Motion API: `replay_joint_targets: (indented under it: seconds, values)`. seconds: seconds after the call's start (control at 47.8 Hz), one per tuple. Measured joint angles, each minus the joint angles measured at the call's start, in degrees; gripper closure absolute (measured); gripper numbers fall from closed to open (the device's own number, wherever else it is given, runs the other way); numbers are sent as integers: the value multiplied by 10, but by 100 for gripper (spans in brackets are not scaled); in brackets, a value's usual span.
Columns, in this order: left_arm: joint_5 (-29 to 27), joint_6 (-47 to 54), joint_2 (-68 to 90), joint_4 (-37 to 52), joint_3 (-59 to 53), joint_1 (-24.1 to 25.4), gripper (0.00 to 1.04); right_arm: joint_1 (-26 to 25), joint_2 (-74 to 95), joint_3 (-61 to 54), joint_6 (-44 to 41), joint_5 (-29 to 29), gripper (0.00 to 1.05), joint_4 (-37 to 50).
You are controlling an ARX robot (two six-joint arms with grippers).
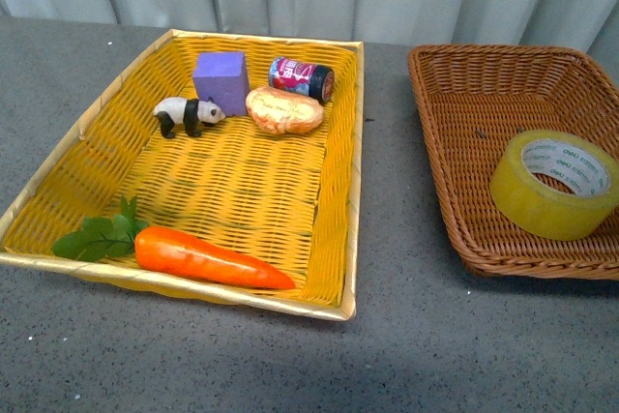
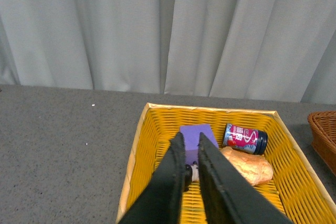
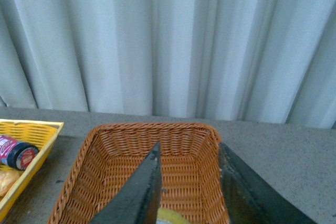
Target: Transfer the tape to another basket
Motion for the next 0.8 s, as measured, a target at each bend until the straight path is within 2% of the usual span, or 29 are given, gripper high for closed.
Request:
replay_joint_targets:
  seconds: [0.063, 0.167, 0.23, 0.293, 0.398, 0.795]
  values:
    - [5, 0, -24, 0, -24, 4, 101, 0, -28, -21, 0, -2, 86, -19]
    - [10, 3, -64, -1, -61, 13, 101, 0, -96, -49, 1, -2, 104, -63]
    - [15, 4, -76, 29, -94, 18, 101, 0, -141, -70, 2, -2, 104, -76]
    - [48, 5, -99, 21, -122, 40, 101, 0, -177, -91, 3, -2, 104, -93]
    - [50, 5, -136, 4, -141, 53, 101, 0, -213, -110, 3, -2, 104, -113]
    - [52, 5, -340, -136, -203, 55, 101, 0, -415, -167, 4, -2, 104, -256]
